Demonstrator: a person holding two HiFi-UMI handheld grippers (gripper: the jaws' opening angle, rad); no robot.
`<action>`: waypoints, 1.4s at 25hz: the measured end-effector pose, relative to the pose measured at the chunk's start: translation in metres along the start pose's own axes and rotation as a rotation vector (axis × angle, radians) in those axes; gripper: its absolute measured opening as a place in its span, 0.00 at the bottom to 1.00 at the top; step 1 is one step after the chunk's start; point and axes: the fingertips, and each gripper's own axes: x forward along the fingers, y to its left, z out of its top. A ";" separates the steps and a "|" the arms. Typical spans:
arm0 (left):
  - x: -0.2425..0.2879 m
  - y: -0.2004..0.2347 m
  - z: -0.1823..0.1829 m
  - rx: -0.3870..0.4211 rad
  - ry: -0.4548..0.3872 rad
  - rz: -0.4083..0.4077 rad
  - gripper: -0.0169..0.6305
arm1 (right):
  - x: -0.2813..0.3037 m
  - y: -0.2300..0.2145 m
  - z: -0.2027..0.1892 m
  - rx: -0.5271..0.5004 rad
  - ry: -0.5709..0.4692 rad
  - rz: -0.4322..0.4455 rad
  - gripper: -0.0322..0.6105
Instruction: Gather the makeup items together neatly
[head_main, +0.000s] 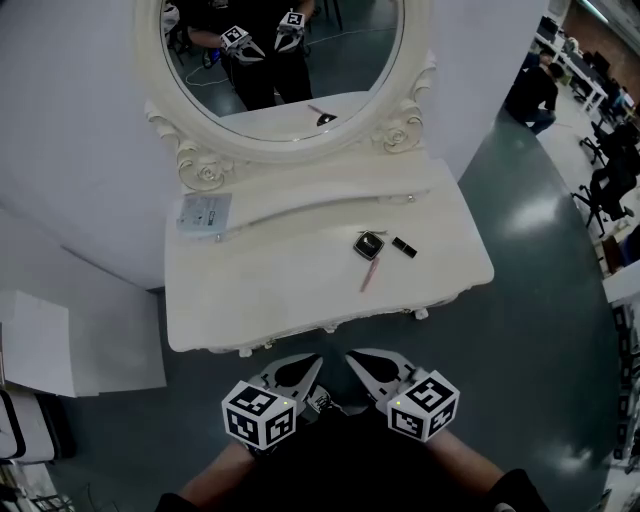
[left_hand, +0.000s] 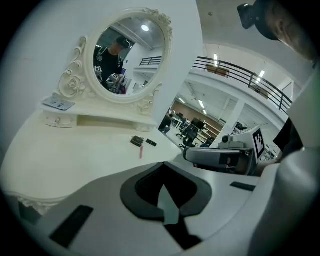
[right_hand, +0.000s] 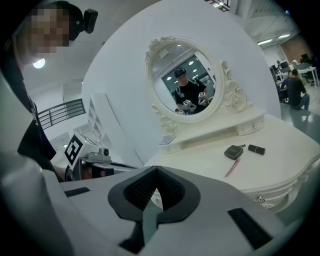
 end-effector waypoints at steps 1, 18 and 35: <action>0.000 0.000 0.000 -0.001 -0.001 -0.002 0.04 | 0.000 0.000 0.001 0.004 -0.006 0.005 0.10; -0.027 0.015 -0.004 0.003 -0.048 -0.020 0.04 | 0.010 0.011 0.007 0.000 -0.041 -0.053 0.09; 0.011 0.025 0.016 -0.013 -0.063 0.061 0.04 | 0.013 -0.041 0.036 -0.036 -0.010 -0.026 0.09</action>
